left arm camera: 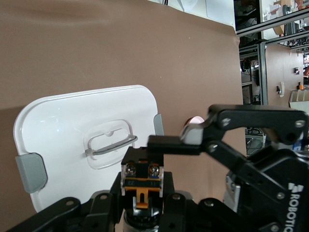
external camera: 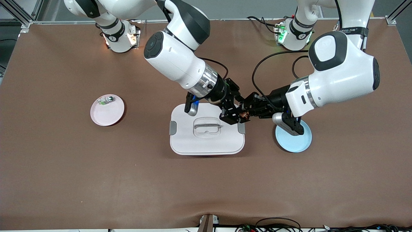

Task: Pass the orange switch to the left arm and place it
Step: 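Grasp the orange switch with the left gripper from the right gripper, then open the right gripper and withdraw while the left gripper pulls back, then lower the switch onto the light-blue plate with the left gripper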

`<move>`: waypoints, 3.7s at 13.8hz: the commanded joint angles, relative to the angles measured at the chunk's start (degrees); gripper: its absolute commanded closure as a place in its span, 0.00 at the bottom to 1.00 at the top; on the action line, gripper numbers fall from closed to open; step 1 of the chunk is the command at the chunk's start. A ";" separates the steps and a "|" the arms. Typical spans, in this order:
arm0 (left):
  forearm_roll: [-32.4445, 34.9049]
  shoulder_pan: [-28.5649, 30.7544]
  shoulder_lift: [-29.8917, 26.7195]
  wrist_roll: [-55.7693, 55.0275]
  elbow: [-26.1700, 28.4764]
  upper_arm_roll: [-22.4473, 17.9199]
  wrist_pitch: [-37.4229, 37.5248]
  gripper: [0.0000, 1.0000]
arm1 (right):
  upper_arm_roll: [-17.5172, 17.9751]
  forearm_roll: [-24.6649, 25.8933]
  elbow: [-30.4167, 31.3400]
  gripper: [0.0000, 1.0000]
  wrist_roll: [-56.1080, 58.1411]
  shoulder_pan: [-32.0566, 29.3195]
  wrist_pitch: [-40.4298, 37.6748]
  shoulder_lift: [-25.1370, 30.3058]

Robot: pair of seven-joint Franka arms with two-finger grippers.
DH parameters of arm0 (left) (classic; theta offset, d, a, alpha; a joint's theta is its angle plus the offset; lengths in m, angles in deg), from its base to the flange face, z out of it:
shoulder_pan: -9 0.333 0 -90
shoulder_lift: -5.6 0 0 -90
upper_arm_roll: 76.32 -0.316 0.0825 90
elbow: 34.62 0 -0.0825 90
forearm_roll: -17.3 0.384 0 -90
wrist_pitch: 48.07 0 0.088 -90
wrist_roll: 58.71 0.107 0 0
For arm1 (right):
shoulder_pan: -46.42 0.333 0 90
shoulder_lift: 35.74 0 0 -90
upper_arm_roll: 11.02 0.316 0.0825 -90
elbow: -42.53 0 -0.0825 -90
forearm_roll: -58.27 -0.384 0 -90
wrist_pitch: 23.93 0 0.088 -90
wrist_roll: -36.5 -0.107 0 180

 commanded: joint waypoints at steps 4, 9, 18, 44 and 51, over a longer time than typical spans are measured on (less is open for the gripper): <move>2.39 1.30 -1.57 0.26 0.50 -0.26 1.46 1.00 | -0.31 0.19 -2.06 0.00 15.08 -3.96 -16.39 0.94; 7.32 7.00 -5.35 0.26 0.41 -0.35 12.17 1.00 | -0.57 0.28 -2.06 0.00 40.84 -11.43 -35.31 4.11; 25.24 11.59 -15.62 -0.44 6.99 -0.61 23.35 1.00 | -0.57 13.70 -2.06 0.00 89.18 -25.15 -54.49 7.19; 43.63 16.24 -4.40 -75.30 26.25 1.68 -9.59 1.00 | -0.48 28.93 -1.36 0.00 122.89 -41.94 -67.24 15.17; 43.36 16.07 5.01 -86.83 23.18 1.76 -15.22 1.00 | -0.48 29.45 -1.09 0.00 123.16 -44.76 -68.65 16.59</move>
